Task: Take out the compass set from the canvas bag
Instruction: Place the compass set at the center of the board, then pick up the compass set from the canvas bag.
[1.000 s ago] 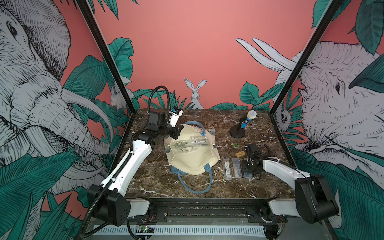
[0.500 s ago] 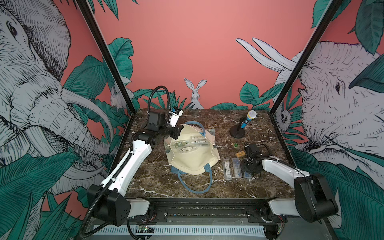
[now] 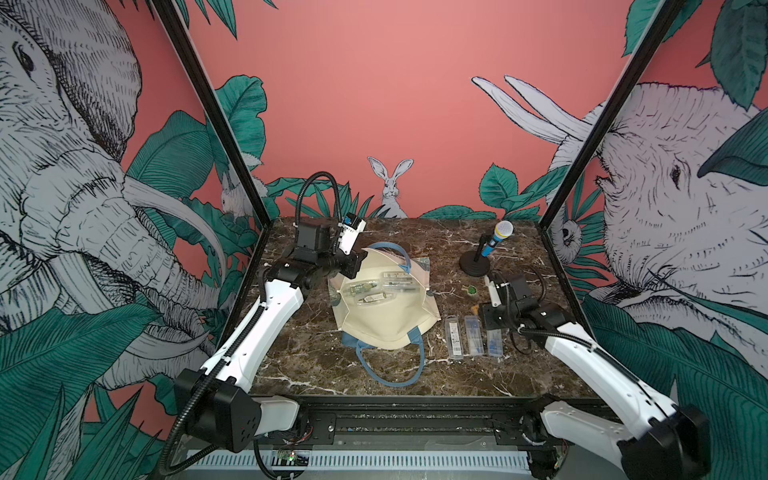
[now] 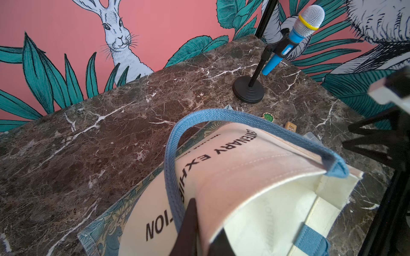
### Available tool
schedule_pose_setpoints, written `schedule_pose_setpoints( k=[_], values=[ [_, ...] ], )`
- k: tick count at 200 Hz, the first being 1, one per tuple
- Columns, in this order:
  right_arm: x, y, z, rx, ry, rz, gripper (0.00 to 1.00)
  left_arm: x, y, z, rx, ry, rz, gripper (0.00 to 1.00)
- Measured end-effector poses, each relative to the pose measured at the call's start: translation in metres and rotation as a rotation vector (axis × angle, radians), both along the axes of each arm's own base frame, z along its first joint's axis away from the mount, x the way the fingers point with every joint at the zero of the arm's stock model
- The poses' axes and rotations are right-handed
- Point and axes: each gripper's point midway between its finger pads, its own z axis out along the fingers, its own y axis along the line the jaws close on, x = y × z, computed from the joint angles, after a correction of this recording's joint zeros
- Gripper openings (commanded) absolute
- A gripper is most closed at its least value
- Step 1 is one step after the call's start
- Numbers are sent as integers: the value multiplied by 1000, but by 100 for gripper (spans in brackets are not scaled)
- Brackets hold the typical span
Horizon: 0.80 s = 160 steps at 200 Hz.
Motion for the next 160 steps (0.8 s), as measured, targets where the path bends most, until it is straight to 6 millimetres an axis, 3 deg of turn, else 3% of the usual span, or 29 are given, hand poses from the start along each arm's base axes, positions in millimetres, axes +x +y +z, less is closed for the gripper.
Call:
schedule_pose_setpoints(
  k=[17, 33, 61, 83, 103, 131, 160],
  values=[
    [-17, 45, 32, 10, -116, 252, 47, -1, -1, 0, -6, 4, -2, 0],
    [-32, 82, 50, -15, -210, 458, 45, -1, -1, 0, -10, 6, -6, 0],
    [-55, 153, 60, -115, -343, 794, 40, -1, -2, 0, -10, 6, -7, 0],
    [-47, 204, 60, -187, -401, 943, 43, -1, -2, 1, -11, 7, -8, 0],
    [-31, 240, 43, -238, -425, 1026, 49, -2, -2, 1, -13, 8, -9, 0],
    [-8, 277, -9, -309, -369, 1134, 52, -2, -3, 1, -17, 10, -12, 0],
    [21, 296, -57, -314, -295, 1174, 56, -3, -4, 1, -24, 14, -19, 0]
  ],
)
